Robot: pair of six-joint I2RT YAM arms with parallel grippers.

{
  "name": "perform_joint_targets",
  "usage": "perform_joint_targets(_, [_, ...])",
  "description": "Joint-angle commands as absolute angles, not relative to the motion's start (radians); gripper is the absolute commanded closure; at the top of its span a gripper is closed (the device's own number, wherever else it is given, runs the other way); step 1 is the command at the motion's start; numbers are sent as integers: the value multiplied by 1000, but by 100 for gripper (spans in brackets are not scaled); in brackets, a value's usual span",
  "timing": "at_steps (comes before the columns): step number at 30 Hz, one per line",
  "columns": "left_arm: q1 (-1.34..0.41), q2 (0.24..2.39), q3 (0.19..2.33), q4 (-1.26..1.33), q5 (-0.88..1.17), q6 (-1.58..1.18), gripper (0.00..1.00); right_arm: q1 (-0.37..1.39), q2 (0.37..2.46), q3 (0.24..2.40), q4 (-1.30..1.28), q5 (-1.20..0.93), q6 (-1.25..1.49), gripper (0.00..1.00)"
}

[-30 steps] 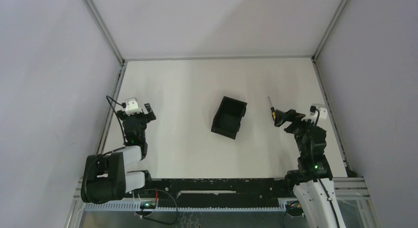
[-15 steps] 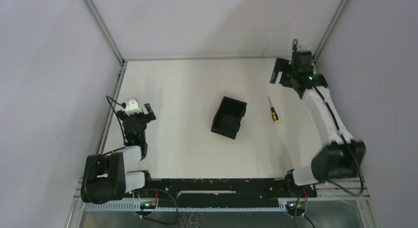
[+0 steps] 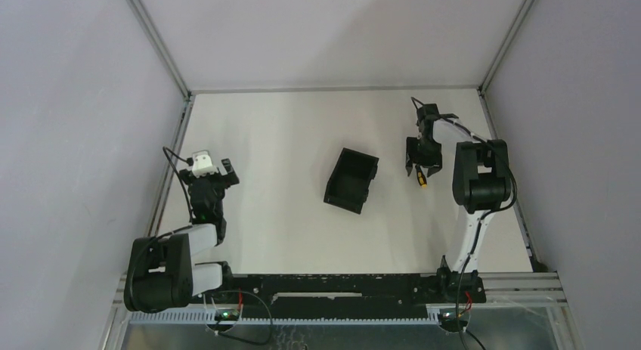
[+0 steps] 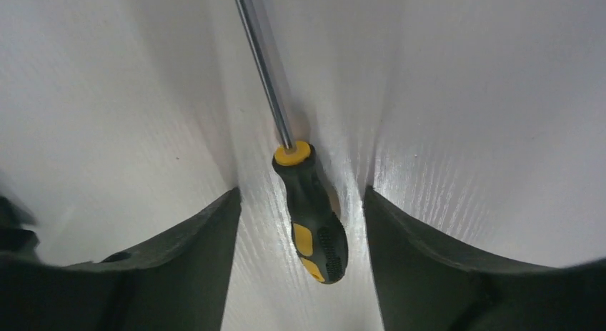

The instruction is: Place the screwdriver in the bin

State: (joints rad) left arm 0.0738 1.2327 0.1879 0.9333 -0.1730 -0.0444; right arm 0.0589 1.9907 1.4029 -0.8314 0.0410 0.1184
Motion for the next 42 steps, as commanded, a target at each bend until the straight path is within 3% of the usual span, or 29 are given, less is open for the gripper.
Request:
perform_joint_targets(1, [66, 1233, 231, 968, -177, -29, 0, 66, 2014, 1444, -796, 54, 79, 39])
perform_joint_targets(3, [66, 1233, 231, 968, -176, -29, 0, 66, 2023, 1444, -790, 62, 74, 57])
perform_joint_targets(5, [66, 1233, 231, 968, -177, -28, 0, 70, 2021, 1448, -791, 70, 67, 85])
perform_joint_targets(7, [66, 1233, 230, 968, -177, -28, 0, 74, 2012, 1464, -807, 87, 57, 100])
perform_joint_targets(20, [66, 1232, 230, 968, -177, -28, 0, 88, 1834, 1738, -1337, 113, 173, 100])
perform_joint_targets(28, [66, 1233, 230, 968, -177, -28, 0, 143, 1729, 1711, -1317, 56, 262, 100])
perform_joint_targets(34, [66, 1232, 231, 968, -177, -28, 0, 381, 1720, 1683, -1176, -5, 333, 100])
perform_joint_targets(42, [66, 1232, 230, 968, -177, -29, 0, 628, 1883, 1840, -1163, -43, 344, 100])
